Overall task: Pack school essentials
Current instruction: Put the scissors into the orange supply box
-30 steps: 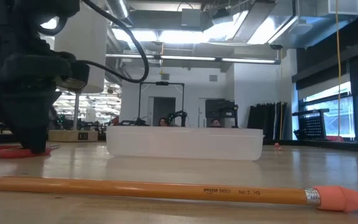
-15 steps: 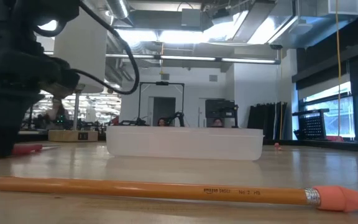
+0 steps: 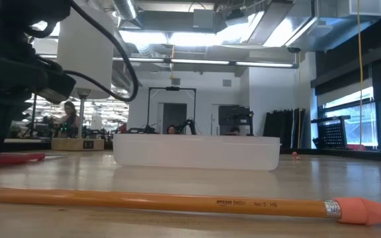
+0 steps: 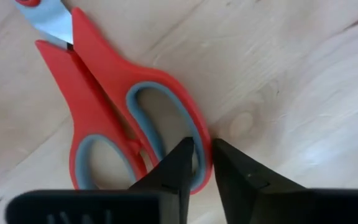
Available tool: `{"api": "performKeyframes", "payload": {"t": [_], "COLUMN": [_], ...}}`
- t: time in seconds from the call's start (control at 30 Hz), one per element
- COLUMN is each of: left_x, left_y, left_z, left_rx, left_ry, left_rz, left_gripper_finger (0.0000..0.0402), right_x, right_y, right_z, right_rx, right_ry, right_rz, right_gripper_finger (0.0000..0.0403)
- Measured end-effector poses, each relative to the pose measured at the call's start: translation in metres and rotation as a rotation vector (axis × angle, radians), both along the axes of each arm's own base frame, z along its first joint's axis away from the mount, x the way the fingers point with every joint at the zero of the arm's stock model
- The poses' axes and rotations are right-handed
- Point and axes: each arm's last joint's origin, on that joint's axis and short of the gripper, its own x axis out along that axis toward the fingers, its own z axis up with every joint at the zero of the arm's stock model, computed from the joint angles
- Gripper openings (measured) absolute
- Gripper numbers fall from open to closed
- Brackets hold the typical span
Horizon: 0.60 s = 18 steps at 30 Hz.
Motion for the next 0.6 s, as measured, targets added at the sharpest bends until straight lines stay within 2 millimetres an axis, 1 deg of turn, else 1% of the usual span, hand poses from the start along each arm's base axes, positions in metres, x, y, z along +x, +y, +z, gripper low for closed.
{"api": "performKeyframes", "payload": {"t": [0.17,0.27,0.4,0.6], "left_x": [-0.0007,-0.0009,-0.0017,-0.0026], "left_y": [-0.0009,-0.0017,-0.0034,-0.0054], "left_z": [0.0001,0.0003,0.0004,0.0011], "left_rx": [0.015,0.015,0.025,0.035], "left_ry": [-0.007,-0.010,-0.015,-0.026], "left_rz": [-0.029,-0.043,-0.093,-0.213], "left_gripper_finger": [0.0027,0.0016,0.0014,0.0013], "right_x": [0.0004,0.0004,0.0004,0.0005], "right_y": [0.0001,0.0001,0.0001,0.0001], "right_z": [0.0003,0.0003,0.0004,0.0004], "right_rx": [0.002,0.002,0.002,0.003], "right_ry": [-0.005,-0.006,-0.006,-0.006], "right_rz": [0.000,-0.001,-0.001,-0.001], "right_gripper_finger": [0.0123,0.0123,0.0123,0.0123]}}
